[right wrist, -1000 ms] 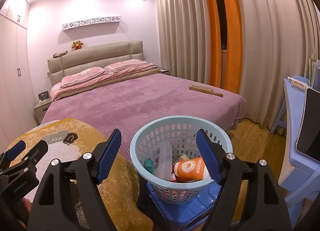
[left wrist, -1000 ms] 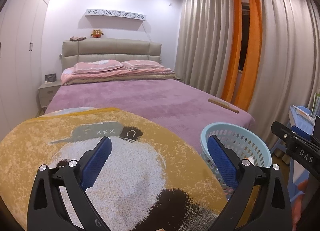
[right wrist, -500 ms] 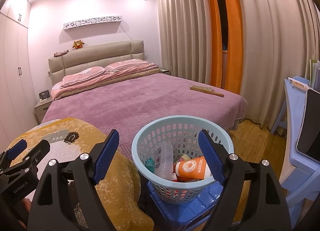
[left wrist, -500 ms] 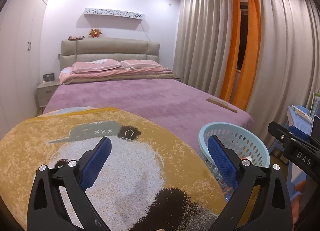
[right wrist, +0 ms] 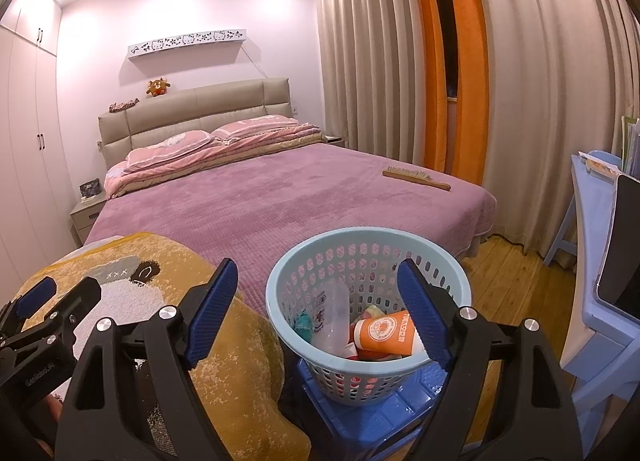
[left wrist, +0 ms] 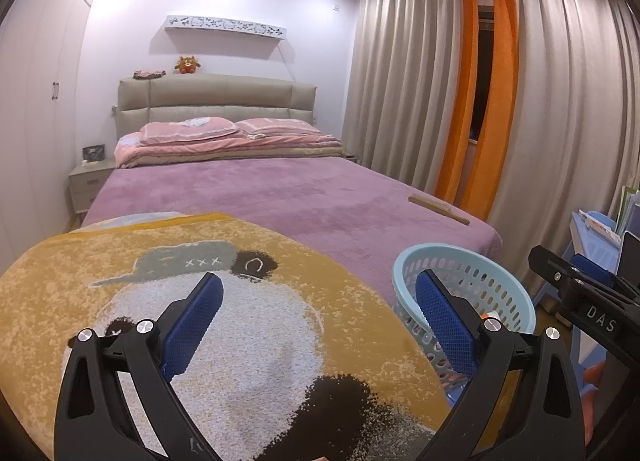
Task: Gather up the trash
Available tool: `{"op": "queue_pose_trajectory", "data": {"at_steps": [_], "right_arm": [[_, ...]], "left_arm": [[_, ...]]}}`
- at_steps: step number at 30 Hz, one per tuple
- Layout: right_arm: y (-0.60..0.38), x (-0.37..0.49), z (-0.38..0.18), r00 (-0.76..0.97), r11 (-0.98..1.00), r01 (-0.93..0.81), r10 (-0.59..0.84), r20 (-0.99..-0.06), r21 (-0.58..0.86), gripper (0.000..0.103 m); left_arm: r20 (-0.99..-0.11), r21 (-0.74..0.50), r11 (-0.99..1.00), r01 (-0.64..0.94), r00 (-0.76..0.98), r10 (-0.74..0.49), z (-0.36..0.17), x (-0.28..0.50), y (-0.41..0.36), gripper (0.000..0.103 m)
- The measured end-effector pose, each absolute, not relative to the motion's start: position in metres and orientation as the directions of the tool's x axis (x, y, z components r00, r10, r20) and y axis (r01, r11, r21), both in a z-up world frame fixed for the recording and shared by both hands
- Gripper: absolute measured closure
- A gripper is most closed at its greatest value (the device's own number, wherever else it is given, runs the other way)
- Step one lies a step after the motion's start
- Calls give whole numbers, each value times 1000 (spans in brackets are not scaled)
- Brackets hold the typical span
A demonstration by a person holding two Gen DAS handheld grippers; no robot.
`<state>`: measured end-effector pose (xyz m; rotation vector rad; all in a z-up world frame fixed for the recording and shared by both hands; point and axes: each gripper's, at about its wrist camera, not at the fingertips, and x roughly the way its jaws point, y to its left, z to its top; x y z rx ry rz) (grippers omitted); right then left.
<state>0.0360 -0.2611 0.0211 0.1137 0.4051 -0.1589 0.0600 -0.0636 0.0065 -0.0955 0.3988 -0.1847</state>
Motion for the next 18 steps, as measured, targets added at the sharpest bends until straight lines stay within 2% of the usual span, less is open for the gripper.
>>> {"op": "queue_pose_trajectory", "data": {"at_steps": [18], "right_arm": [[-260, 40, 16, 906, 983, 164, -117, -407, 81, 25]], "left_arm": [[-378, -133, 976, 170, 902, -209, 6, 60, -62, 9]]}}
